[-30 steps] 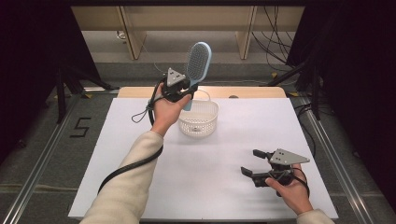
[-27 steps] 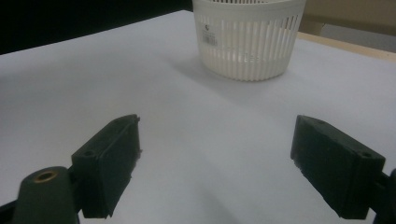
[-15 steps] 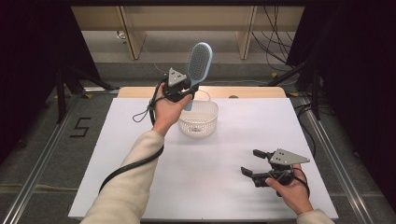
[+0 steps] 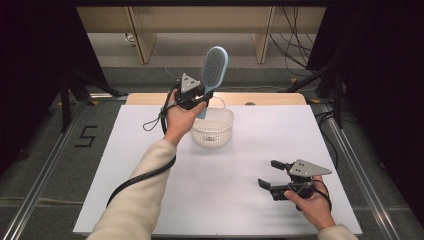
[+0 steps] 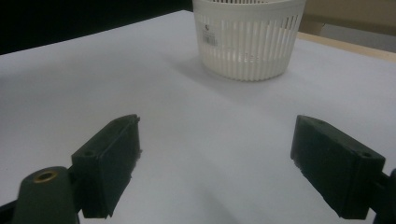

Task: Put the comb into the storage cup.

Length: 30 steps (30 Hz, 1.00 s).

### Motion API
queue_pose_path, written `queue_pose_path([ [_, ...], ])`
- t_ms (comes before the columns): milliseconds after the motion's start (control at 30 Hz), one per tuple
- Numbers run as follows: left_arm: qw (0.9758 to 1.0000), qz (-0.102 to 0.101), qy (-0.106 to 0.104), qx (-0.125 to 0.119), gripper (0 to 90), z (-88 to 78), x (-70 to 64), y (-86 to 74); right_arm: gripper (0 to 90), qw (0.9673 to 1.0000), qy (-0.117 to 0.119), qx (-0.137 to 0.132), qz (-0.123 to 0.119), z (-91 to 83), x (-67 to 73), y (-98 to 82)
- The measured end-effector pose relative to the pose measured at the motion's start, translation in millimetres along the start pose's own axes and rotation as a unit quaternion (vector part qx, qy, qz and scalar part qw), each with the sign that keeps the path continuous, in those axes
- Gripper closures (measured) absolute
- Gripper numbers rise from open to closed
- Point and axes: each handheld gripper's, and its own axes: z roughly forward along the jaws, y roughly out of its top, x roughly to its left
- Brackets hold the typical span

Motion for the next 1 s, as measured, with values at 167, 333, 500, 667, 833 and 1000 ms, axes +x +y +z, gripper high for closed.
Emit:
queue_pose_path([
  [167,1.0000,0.001,-0.001,0.001,69.9,1.7,0.8,-1.5,16.4,1.0000,0.000,0.000,0.001,0.0,0.1,0.0],
  [333,1.0000,0.002,-0.004,0.003,69.9,2.7,1.9,-3.1,16.4,1.0000,0.000,0.000,0.000,0.0,0.1,0.1],
  [500,1.0000,0.001,-0.004,0.004,69.9,3.3,2.4,-4.2,16.4,1.0000,0.000,0.000,0.000,-0.1,0.1,0.1],
  [667,1.0000,0.003,-0.005,0.005,70.0,4.2,2.1,-4.7,16.4,1.0000,0.000,0.000,-0.001,0.1,0.2,0.0],
  [833,0.9999,0.008,-0.007,0.008,69.9,5.5,2.0,-5.6,16.4,1.0000,0.000,0.000,0.000,0.0,0.0,0.0],
  [1000,0.9999,0.007,-0.009,0.011,69.9,7.2,1.7,-8.1,16.4,1.0000,0.000,0.000,0.000,0.0,0.1,-0.1],
])
